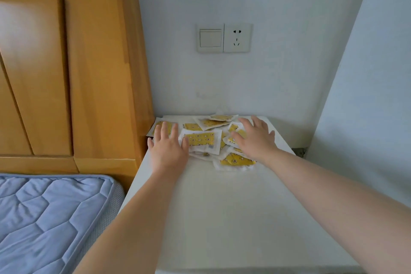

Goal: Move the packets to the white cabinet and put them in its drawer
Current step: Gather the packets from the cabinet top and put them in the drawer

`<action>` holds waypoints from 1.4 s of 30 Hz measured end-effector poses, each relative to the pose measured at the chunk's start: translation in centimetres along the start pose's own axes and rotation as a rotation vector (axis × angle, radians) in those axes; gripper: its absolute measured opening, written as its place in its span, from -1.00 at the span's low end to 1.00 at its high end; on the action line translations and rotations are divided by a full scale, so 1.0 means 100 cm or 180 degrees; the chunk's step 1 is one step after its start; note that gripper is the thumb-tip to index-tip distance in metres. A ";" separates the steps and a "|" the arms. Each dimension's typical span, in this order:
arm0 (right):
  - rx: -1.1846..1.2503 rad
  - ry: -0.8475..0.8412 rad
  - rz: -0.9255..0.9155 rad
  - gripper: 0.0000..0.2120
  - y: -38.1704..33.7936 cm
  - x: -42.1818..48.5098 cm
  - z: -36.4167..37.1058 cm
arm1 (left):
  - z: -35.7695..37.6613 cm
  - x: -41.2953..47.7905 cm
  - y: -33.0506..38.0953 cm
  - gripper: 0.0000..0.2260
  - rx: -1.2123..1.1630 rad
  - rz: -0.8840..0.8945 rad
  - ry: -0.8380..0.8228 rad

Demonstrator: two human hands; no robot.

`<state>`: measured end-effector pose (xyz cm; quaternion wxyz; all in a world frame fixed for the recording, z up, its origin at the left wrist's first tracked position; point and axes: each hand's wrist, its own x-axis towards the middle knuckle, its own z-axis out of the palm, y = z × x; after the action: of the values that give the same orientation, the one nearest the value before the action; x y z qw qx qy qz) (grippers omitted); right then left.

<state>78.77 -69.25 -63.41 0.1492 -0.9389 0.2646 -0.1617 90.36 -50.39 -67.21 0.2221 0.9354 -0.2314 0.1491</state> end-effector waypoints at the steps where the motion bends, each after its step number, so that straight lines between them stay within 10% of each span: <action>1: -0.0063 -0.0027 -0.0038 -0.49 -0.003 0.014 0.005 | 0.005 0.010 -0.002 -0.50 0.0000 0.0013 0.0006; 12: -0.0565 -0.1010 -0.0325 -0.51 -0.024 0.092 0.057 | 0.031 0.066 -0.006 -0.53 0.0222 0.0474 -0.1369; 42: -0.0913 -0.1157 -0.0591 -0.47 -0.002 -0.101 -0.003 | -0.041 -0.123 0.029 -0.51 0.0234 0.0676 -0.1336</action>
<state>70.55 -63.66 -65.32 0.0440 -0.9844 0.1663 0.0360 77.78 -46.18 -67.36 0.1180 0.9237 -0.3640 -0.0178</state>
